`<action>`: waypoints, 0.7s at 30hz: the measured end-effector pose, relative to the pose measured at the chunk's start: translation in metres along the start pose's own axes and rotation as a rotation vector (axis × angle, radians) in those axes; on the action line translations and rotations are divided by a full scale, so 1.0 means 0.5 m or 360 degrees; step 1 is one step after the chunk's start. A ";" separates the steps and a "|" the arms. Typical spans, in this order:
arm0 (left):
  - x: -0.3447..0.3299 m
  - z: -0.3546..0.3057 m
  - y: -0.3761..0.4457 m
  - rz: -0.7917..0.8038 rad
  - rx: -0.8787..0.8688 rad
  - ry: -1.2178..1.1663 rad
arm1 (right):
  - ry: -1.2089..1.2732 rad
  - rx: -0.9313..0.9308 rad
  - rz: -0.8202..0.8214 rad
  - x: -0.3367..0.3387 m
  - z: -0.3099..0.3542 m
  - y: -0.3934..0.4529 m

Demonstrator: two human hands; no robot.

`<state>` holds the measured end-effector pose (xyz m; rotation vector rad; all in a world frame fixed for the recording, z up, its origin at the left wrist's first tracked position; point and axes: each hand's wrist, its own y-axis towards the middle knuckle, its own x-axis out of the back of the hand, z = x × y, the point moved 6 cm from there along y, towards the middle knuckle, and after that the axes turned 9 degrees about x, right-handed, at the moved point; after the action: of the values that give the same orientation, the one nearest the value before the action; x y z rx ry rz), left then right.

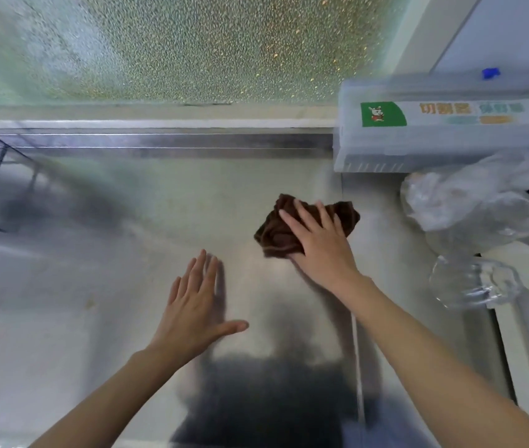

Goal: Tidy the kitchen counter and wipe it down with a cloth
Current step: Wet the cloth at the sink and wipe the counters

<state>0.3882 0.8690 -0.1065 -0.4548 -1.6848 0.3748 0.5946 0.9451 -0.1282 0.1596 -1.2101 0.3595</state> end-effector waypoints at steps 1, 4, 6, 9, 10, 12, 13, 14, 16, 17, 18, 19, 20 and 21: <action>0.003 0.000 0.004 -0.0006 -0.0007 -0.0003 | 0.0067 -0.0147 -0.0026 0.012 -0.016 0.032; 0.013 0.007 0.019 -0.0021 -0.0009 -0.0012 | 0.0269 -0.0283 -0.0151 0.009 0.017 0.026; 0.019 0.017 0.027 -0.0019 0.0008 -0.0029 | 0.0316 0.0035 -0.0072 -0.030 0.100 -0.040; 0.019 0.038 0.036 0.0061 0.0043 -0.0029 | 0.0292 0.0471 0.0112 -0.067 0.166 -0.114; 0.019 0.050 0.039 0.0092 0.0074 -0.0021 | 0.0284 0.0499 0.0109 -0.063 0.150 -0.095; 0.021 0.070 0.049 0.0146 0.0141 -0.0034 | 0.0145 0.0399 0.0043 -0.044 0.102 -0.013; 0.020 0.077 0.053 0.0176 0.0169 -0.0040 | 0.0089 0.0271 -0.0013 -0.031 0.076 0.039; 0.017 0.082 0.056 0.0210 0.0191 -0.0029 | 0.0074 0.0096 -0.0060 -0.015 0.050 0.090; 0.011 0.082 0.058 0.0252 0.0220 0.0040 | 0.0138 -0.0276 -0.0166 0.004 0.017 0.157; 0.009 0.079 0.059 0.0260 0.0222 0.0071 | 0.0166 -0.0396 -0.0222 0.005 0.022 0.165; 0.009 0.077 0.059 0.0267 0.0227 0.0084 | 0.0180 -0.0419 -0.0245 0.000 0.044 0.158; 0.009 0.077 0.061 0.0276 0.0239 0.0084 | 0.0185 -0.0329 -0.0209 -0.012 0.078 0.141; 0.009 0.077 0.063 0.0286 0.0251 0.0086 | 0.0180 -0.0162 -0.0128 -0.029 0.119 0.115; 0.010 0.076 0.066 0.0298 0.0260 0.0093 | 0.0180 0.0047 -0.0034 -0.041 0.159 0.086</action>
<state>0.3529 0.9002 -0.1244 -0.4987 -1.5454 0.6252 0.5027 0.9569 -0.1224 0.1756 -1.0909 0.3633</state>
